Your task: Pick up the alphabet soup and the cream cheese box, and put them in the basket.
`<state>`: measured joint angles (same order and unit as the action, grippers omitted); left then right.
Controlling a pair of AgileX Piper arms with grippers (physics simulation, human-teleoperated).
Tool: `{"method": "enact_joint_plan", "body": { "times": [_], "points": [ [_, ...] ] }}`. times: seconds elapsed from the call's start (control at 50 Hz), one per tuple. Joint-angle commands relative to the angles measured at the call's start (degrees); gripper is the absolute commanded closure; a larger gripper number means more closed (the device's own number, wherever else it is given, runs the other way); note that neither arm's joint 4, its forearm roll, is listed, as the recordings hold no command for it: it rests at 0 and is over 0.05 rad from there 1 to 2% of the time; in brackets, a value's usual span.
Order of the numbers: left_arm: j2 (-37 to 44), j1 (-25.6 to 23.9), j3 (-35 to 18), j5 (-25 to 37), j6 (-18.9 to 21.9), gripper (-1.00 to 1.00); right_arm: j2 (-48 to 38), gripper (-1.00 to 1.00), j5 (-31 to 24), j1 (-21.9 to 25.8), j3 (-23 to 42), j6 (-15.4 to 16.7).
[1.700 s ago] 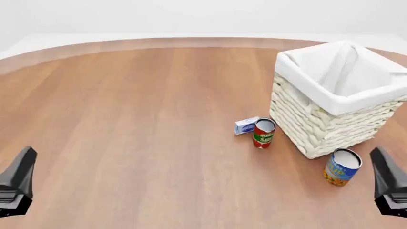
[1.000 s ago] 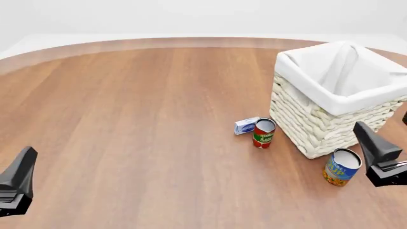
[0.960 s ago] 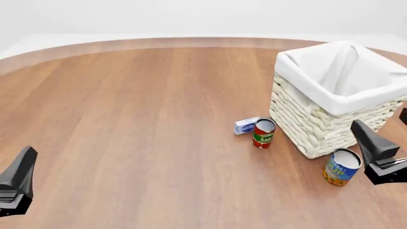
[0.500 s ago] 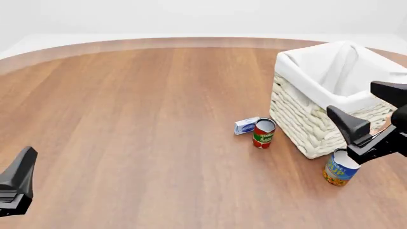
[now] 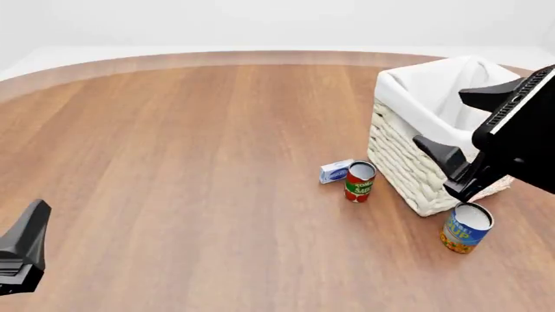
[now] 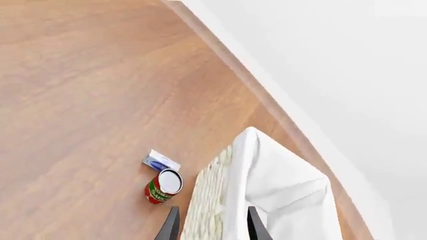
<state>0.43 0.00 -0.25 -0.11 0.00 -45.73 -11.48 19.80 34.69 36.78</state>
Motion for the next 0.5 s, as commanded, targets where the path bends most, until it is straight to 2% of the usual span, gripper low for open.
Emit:
{"method": "enact_joint_plan", "body": {
  "times": [0.02, 0.26, 0.28, 0.32, 0.5],
  "points": [
    [0.0, 0.0, 0.0, 0.0, 0.0, -1.0, -5.6, -1.0, -2.9, 3.37, 4.04, 4.78],
    [0.0, 0.0, 0.0, 0.0, 0.0, -1.0, -8.75, -1.0, -6.03, 5.59, 7.2, 8.73],
    [0.0, 0.0, 0.0, 0.0, 0.0, -1.0, -9.12, -1.0, -6.43, 6.15, 7.67, 8.05],
    [0.0, 0.0, 0.0, 0.0, 0.0, -1.0, -10.06, -1.0, -6.1, 5.5, 7.92, 9.31],
    [0.0, 0.0, 0.0, 0.0, 0.0, -1.0, -12.41, -1.0, -8.25, 7.62, 10.3, 10.68]
  ]
}}
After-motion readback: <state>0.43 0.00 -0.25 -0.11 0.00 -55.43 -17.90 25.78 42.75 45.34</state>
